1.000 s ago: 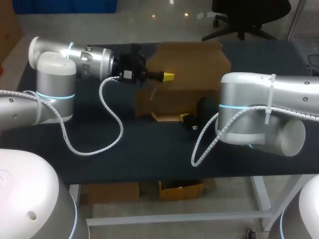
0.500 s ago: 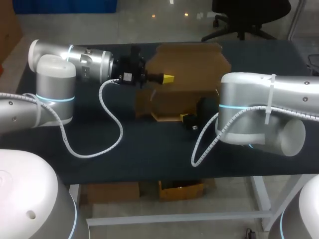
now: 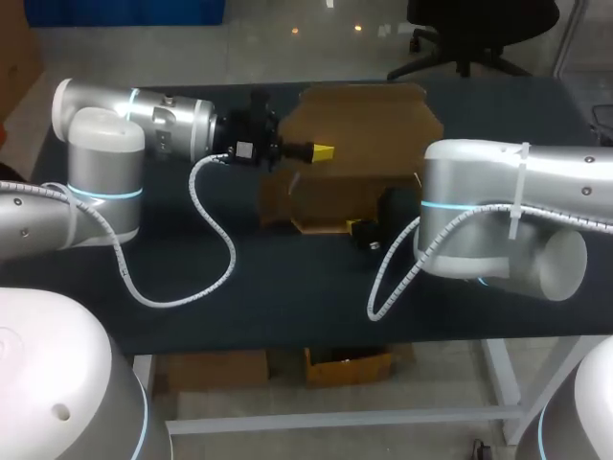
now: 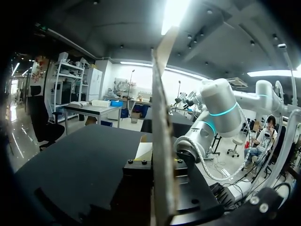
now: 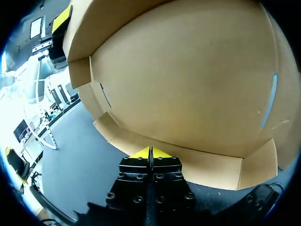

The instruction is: Assemble the packaging by folding the flat box into shape, placing the metal phone stand inside, and closing the box properly

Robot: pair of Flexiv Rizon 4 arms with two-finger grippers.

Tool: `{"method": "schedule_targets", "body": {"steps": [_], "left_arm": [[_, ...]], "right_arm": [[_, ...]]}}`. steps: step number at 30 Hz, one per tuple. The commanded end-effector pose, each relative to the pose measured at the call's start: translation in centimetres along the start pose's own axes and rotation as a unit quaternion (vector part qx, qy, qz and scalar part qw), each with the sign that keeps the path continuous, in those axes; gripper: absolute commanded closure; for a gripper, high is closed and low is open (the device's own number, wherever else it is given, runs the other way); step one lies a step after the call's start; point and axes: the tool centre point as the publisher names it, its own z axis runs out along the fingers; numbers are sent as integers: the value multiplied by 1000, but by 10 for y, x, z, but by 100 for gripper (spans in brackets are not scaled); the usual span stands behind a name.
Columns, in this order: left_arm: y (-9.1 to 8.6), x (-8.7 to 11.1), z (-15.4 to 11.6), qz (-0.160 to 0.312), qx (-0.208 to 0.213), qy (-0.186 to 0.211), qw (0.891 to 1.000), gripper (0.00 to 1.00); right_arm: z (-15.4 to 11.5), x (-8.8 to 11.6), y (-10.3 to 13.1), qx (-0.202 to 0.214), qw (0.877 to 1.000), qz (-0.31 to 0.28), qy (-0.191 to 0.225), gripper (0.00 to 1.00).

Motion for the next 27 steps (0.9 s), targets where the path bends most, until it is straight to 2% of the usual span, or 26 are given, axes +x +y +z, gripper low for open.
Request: {"method": "schedule_targets", "body": {"steps": [1, 27], "left_arm": [[1, 0, 0, 0, -1, -1, 1000, 100], [4, 0, 1, 1, -3, -4, 1000, 100]], "right_arm": [[3, 0, -4, -3, 1000, 0, -3, 100], [3, 0, -4, -3, 1000, 0, -3, 100]]}}
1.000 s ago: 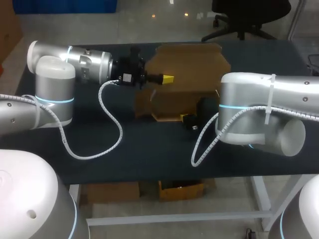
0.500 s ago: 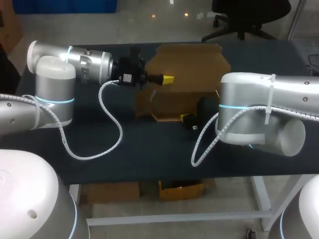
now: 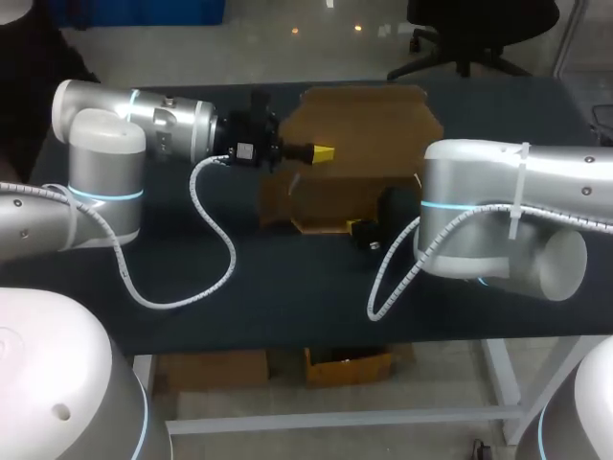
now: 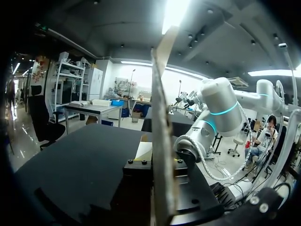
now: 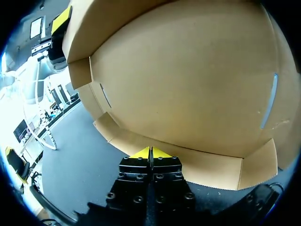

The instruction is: Assemble the packaging by folding the flat box into shape, placing the metal phone stand inside, and closing the box properly

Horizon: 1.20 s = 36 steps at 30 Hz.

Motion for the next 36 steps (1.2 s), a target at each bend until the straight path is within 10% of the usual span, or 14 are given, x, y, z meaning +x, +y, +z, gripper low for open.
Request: {"method": "schedule_targets", "body": {"steps": [1, 36], "left_arm": [[2, 0, 0, 0, 0, 0, 1000, 100], [2, 0, 0, 0, 0, 0, 1000, 100]], "right_arm": [[2, 1, -3, -5, 1000, -1, -3, 100], [-123, 15, -6, -48, 997, -53, -17, 100]]}}
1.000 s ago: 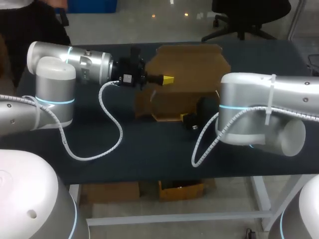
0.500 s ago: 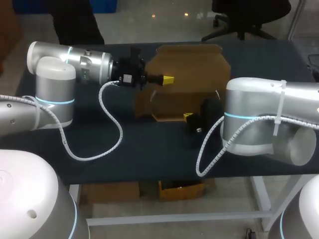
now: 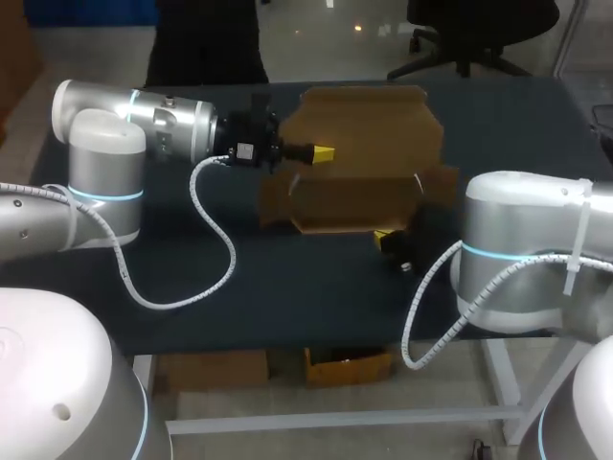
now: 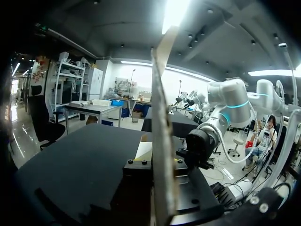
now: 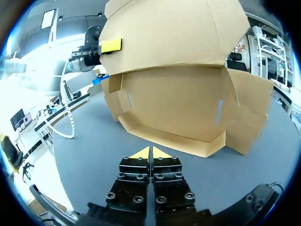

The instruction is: Assemble the packaging by folding the flat box into shape, placing the metal phone stand inside, and closing the box properly

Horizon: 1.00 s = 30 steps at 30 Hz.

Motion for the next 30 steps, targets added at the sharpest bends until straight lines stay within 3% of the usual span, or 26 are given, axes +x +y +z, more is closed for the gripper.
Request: {"method": "schedule_targets", "body": {"steps": [1, 30], "left_arm": [[2, 0, 0, 0, 0, 1, 1000, 100], [2, 0, 0, 0, 0, 1, 1000, 100]], "right_arm": [[-30, -5, -2, -18, 1000, -4, 7, 100], [-103, -50, 0, 22, 996, -69, 50, 100]]}}
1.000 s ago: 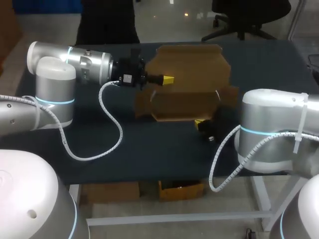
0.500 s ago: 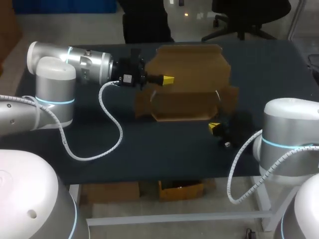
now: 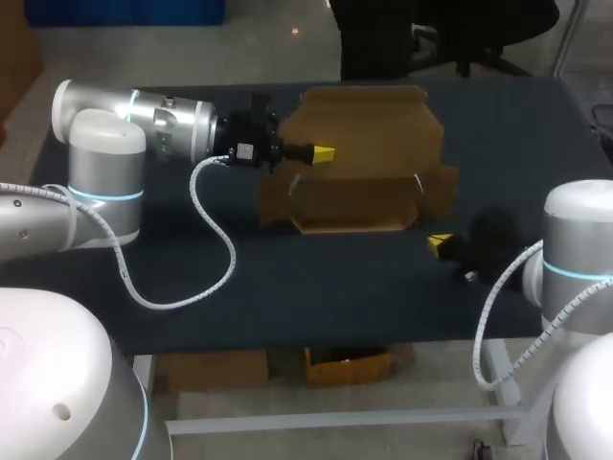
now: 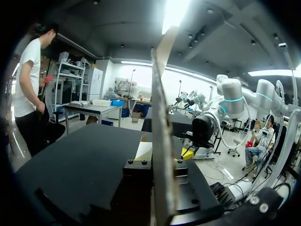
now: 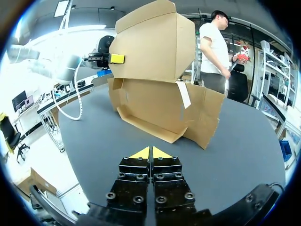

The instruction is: Assemble the packaging by folding the flat box into shape, placing the metal phone stand inside, and closing the box properly

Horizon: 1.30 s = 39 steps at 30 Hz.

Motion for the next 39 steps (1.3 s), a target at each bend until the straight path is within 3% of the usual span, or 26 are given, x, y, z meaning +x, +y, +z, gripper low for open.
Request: {"method": "schedule_targets", "body": {"steps": [1, 16, 25, 26, 32, 39], "left_arm": [[2, 0, 0, 0, 0, 1, 1000, 100], [2, 0, 0, 0, 0, 1, 1000, 100], [2, 0, 0, 0, 0, 1, 1000, 100], [2, 0, 0, 0, 0, 1, 1000, 100], [2, 0, 0, 0, 0, 1, 1000, 100], [2, 0, 0, 0, 0, 1, 1000, 100]], "right_arm": [[-16, -10, 0, 3, 999, -1, 52, 100], [-28, -27, -10, 21, 998, -25, 60, 100], [-36, -54, -17, 27, 998, -23, 48, 100], [-36, -57, -18, 29, 998, -24, 48, 91], [-39, -70, -18, 32, 998, -37, 51, 70], [-36, -81, -18, 33, 995, -66, 70, 60]]}}
